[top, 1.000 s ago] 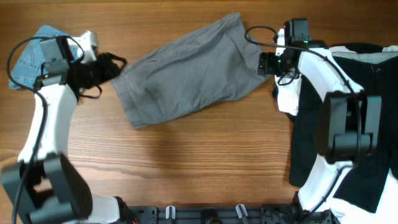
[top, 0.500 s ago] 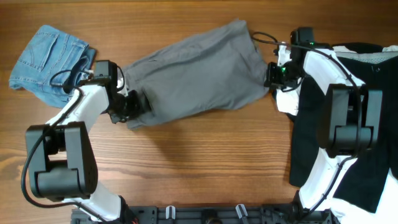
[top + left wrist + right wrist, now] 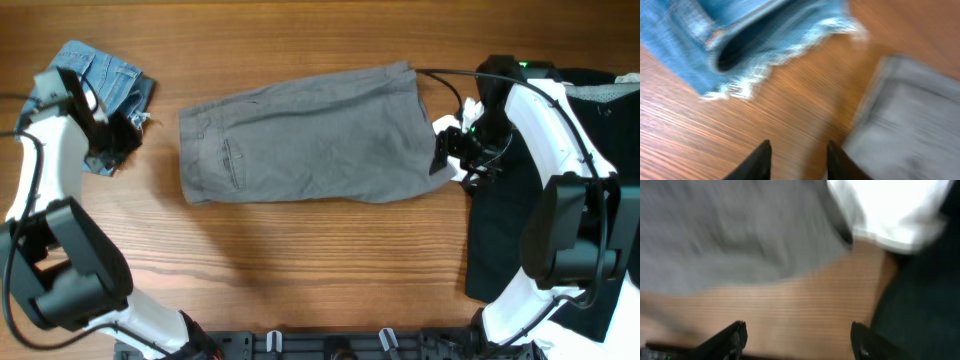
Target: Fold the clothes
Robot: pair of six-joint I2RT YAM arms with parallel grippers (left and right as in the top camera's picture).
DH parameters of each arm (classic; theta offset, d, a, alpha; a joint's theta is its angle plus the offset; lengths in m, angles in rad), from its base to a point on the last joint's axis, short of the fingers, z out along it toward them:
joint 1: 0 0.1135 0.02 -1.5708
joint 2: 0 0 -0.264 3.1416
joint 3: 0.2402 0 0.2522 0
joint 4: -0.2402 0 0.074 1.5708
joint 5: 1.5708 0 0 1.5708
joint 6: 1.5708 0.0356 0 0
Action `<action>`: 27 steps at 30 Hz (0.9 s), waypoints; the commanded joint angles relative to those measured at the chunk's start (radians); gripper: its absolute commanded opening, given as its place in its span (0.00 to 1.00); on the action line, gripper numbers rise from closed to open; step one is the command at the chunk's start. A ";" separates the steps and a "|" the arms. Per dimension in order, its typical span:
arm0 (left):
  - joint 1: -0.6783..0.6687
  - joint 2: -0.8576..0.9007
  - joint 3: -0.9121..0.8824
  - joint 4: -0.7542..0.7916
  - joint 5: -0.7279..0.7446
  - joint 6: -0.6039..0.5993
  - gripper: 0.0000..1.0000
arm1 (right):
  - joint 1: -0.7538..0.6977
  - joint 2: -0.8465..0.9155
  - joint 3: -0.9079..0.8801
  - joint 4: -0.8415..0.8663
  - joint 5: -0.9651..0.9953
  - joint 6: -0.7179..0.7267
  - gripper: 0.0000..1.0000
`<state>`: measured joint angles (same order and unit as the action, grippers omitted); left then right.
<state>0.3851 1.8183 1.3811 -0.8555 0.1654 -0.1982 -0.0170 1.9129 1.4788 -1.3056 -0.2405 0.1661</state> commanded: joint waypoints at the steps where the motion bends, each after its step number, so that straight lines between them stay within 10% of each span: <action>1: -0.055 -0.093 0.048 -0.045 0.183 0.091 0.37 | -0.002 -0.025 -0.001 0.186 -0.063 -0.054 0.59; 3: -0.104 -0.104 0.048 -0.084 0.183 0.105 0.38 | 0.000 -0.020 -0.001 0.372 -0.111 -0.048 0.51; 5: -0.153 -0.103 0.046 -0.128 0.183 0.135 0.42 | 0.014 -0.007 -0.001 0.507 -0.119 -0.036 0.84; 7: -0.199 -0.103 0.046 -0.164 0.182 0.169 0.46 | 0.034 0.019 -0.001 0.645 -0.120 -0.072 0.94; 12: -0.265 -0.103 0.046 -0.174 0.122 0.210 0.53 | 0.083 0.145 -0.001 0.929 -0.066 -0.174 0.88; 17: -0.264 -0.101 0.045 -0.174 0.122 0.210 0.55 | 0.089 0.258 -0.001 1.041 -0.067 -0.132 0.66; 19: -0.265 -0.101 0.045 -0.171 0.122 0.210 0.55 | 0.089 0.253 0.000 1.070 -0.076 -0.132 0.24; 21: -0.265 -0.095 0.045 -0.158 0.122 0.210 0.55 | 0.089 0.235 0.009 1.126 -0.079 -0.102 0.04; 26: -0.266 -0.037 0.044 -0.148 0.122 0.209 0.55 | 0.081 0.194 0.014 1.312 -0.079 0.058 0.09; 27: -0.266 -0.019 0.044 -0.148 0.130 0.210 0.56 | 0.081 0.194 0.014 1.317 -0.078 0.077 0.49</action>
<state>0.1196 1.7447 1.4223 -1.0058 0.2966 -0.0074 0.0753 2.1582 1.4750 -0.0132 -0.3172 0.1398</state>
